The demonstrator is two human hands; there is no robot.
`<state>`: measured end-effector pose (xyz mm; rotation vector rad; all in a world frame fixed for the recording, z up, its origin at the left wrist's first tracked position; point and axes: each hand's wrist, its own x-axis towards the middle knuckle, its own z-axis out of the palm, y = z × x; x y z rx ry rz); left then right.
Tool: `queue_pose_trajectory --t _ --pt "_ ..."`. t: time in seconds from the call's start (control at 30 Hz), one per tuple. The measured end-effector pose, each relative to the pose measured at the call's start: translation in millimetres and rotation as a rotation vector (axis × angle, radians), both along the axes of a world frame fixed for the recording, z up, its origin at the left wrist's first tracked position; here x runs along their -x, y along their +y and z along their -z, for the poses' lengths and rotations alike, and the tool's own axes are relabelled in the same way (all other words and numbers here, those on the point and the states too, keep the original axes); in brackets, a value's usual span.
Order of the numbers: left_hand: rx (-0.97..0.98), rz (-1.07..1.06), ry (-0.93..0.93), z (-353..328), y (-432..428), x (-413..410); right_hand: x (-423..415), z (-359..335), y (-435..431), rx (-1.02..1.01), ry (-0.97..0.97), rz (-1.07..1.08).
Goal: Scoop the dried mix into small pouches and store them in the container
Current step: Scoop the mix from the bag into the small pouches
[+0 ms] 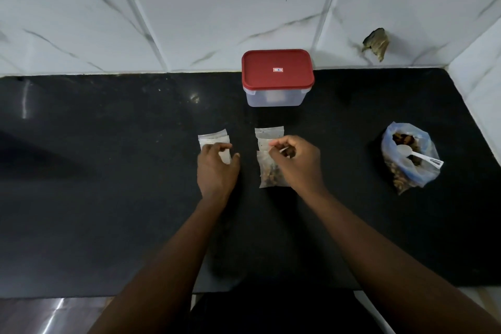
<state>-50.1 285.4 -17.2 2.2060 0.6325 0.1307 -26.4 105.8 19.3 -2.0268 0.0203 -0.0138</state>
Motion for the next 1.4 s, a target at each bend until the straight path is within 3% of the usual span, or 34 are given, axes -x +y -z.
queue_pose_trajectory --t 0.13,0.27,0.37,0.73,0.93,1.1,1.4 --pt "-0.167 -0.050 0.165 1.7 14.9 -10.6 -2.6 -1.1 19.1 -0.008 -0.011 -0.085" --pt "-0.176 -0.093 0.309 2.3 19.2 -17.7 -4.0 2.0 25.8 0.018 -0.006 -0.123" --pt "-0.169 -0.096 0.317 6.8 21.1 -16.8 -5.1 4.8 27.9 0.030 0.003 -0.138" --pt "0.005 -0.097 0.092 4.6 18.0 -3.3 -10.5 13.0 39.6 0.006 0.111 -0.115" --pt "0.133 0.066 -0.056 -10.4 1.2 4.8 -19.1 5.1 33.5 -0.148 0.229 -0.011" --pt "0.163 0.213 -0.155 -14.7 -11.6 6.1 -26.0 -8.6 20.7 -0.153 0.342 -0.010" --pt "0.189 0.397 -0.186 -7.1 -26.3 3.9 -26.1 -13.4 -4.5 -0.187 0.364 -0.035"
